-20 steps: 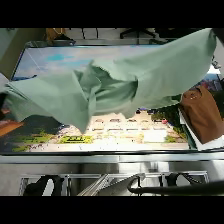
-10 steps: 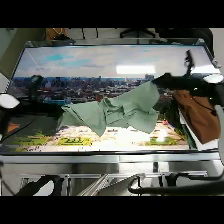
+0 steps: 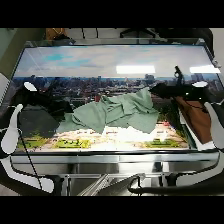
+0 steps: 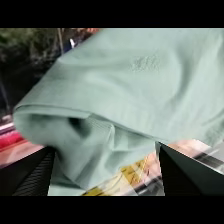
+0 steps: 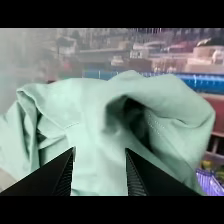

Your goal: Fold the shirts.

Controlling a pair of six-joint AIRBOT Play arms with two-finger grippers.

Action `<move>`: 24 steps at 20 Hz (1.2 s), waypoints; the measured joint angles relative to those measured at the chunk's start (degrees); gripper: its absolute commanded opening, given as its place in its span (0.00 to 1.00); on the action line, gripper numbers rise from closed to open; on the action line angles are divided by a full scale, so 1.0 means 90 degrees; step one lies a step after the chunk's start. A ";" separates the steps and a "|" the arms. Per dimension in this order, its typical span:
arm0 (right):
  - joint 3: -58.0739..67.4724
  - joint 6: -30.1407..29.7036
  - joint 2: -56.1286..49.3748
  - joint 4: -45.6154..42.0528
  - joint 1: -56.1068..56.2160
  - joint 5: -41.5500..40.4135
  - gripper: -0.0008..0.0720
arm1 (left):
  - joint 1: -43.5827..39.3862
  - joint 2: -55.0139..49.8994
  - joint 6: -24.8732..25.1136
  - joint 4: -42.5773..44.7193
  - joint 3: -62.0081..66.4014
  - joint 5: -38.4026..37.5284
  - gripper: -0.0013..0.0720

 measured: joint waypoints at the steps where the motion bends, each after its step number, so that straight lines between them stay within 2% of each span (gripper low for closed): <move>1: 0.0005 0.0056 0.0158 -0.0129 -0.0172 0.0107 0.52 | 0.0138 0.0041 -0.0012 -0.0002 0.0134 -0.0168 0.97; 5: -0.0391 0.0454 0.0840 -0.1073 -0.0797 0.0578 0.51 | 0.0753 0.0656 -0.0039 0.0177 -0.0262 -0.0393 0.97; 11: -0.1897 0.0680 0.1360 -0.1877 -0.1122 0.0658 0.51 | 0.1445 0.1613 0.0304 0.0563 -0.2339 0.0381 0.97; 15: -0.2618 0.0690 0.1423 -0.1977 -0.1112 0.0505 0.51 | 0.1515 0.1586 0.0454 0.0549 -0.2999 0.0996 0.97; 19: -0.2975 0.0622 0.1416 -0.2001 -0.0937 0.0427 0.51 | 0.1290 0.1098 0.0741 -0.0044 -0.2931 0.1137 0.97; 20: -0.3014 0.0622 0.1394 -0.2004 -0.0877 0.0396 0.51 | 0.1219 0.0947 0.0797 -0.0126 -0.2824 0.1134 0.83; 21: -0.3045 0.0619 0.1365 -0.2018 -0.0806 0.0381 0.51 | 0.1144 0.0784 0.0855 -0.0197 -0.2693 0.1139 0.57; 23: -0.3082 0.0614 0.1270 -0.2018 -0.0663 0.0328 0.51 | 0.1042 0.0503 0.0933 -0.0206 -0.2441 0.1078 0.19; 24: -0.3089 0.0602 0.1217 -0.2016 -0.0590 0.0321 0.51 | 0.1003 0.0396 0.0959 -0.0199 -0.2329 0.0986 0.07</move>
